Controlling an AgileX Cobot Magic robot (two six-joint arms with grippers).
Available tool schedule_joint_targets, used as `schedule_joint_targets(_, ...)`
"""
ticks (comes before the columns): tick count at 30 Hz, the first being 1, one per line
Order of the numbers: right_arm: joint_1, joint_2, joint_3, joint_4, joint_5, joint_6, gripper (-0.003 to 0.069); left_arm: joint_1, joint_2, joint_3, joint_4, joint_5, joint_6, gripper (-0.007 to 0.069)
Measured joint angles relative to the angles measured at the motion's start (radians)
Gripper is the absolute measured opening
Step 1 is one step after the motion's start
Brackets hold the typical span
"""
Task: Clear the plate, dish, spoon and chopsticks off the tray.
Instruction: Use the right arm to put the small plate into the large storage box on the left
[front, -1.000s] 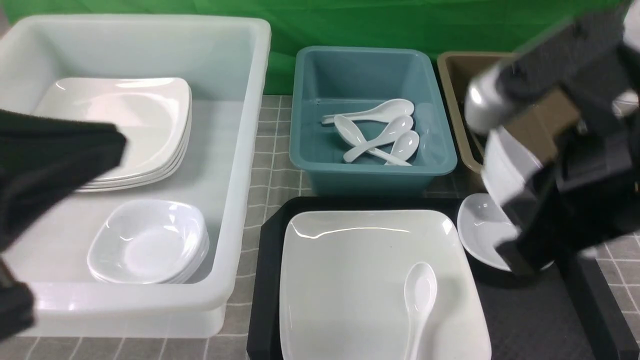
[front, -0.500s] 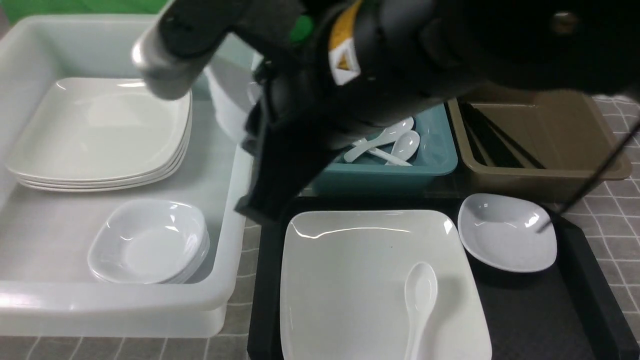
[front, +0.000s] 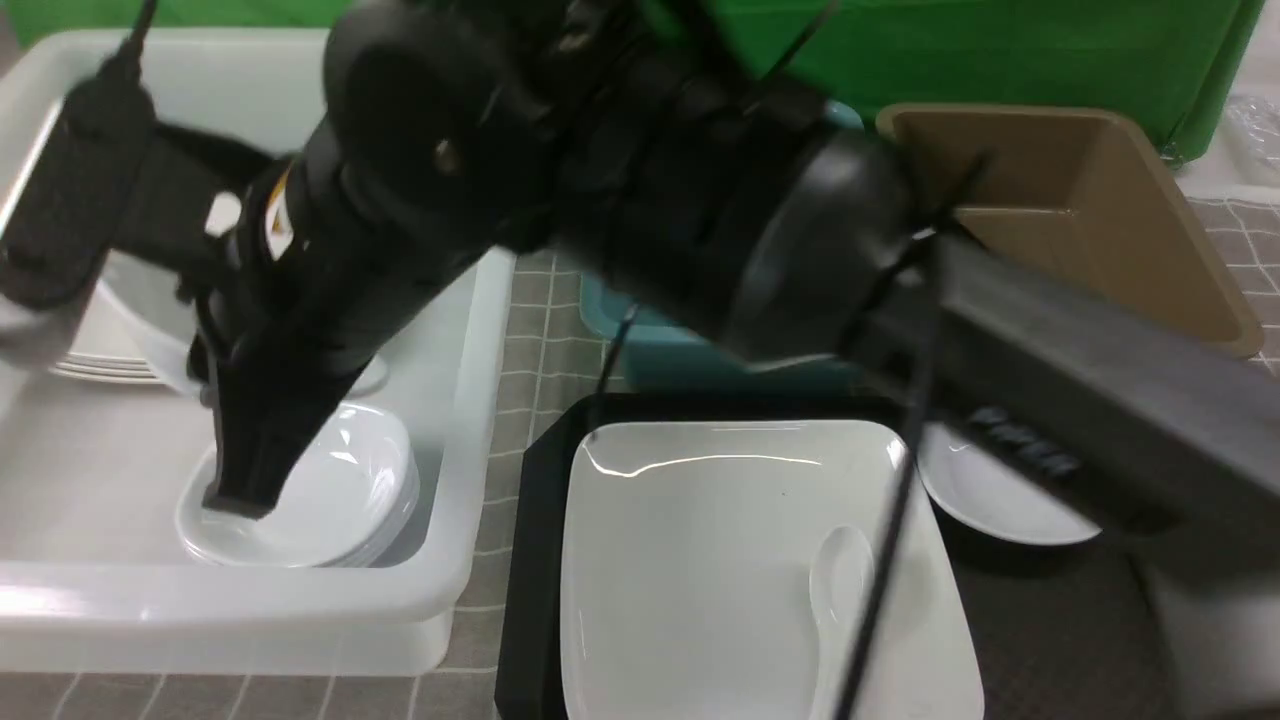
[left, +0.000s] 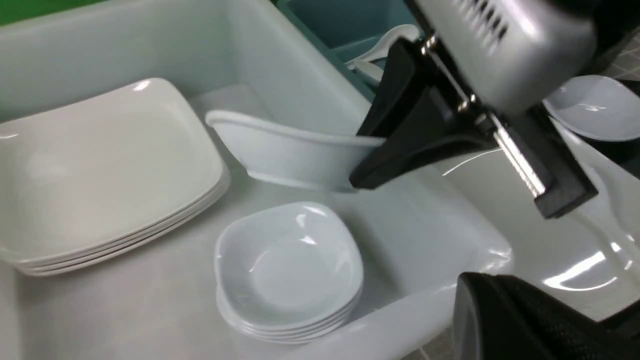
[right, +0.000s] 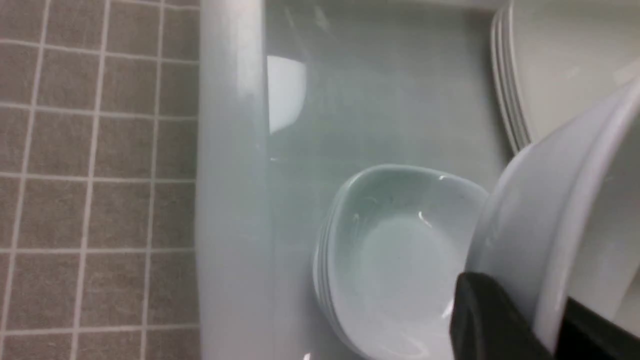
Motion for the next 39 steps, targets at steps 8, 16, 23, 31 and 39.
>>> schedule_joint_targets(8,0.000,0.115,-0.012,0.006,-0.005,-0.023,0.0063,0.000,-0.002,0.000,0.034,-0.016,-0.011,0.0008)
schedule_joint_targets(16,0.000,0.168,-0.017,-0.002,-0.050,-0.046,0.0079,0.000,-0.003,0.000,0.034,-0.026,-0.011,0.0008)
schedule_joint_targets(23,0.001,0.176,-0.019,-0.027,-0.062,-0.044,0.0329,0.000,-0.003,0.000,0.033,-0.028,-0.012,0.0008)
schedule_joint_targets(31,0.001,0.175,-0.126,-0.053,0.098,0.065,0.0444,0.000,-0.003,0.000,0.007,-0.030,-0.008,0.0008)
schedule_joint_targets(39,0.001,0.086,-0.259,-0.128,0.291,0.123,0.0430,0.000,-0.003,0.001,-0.002,-0.033,0.002,0.0008)
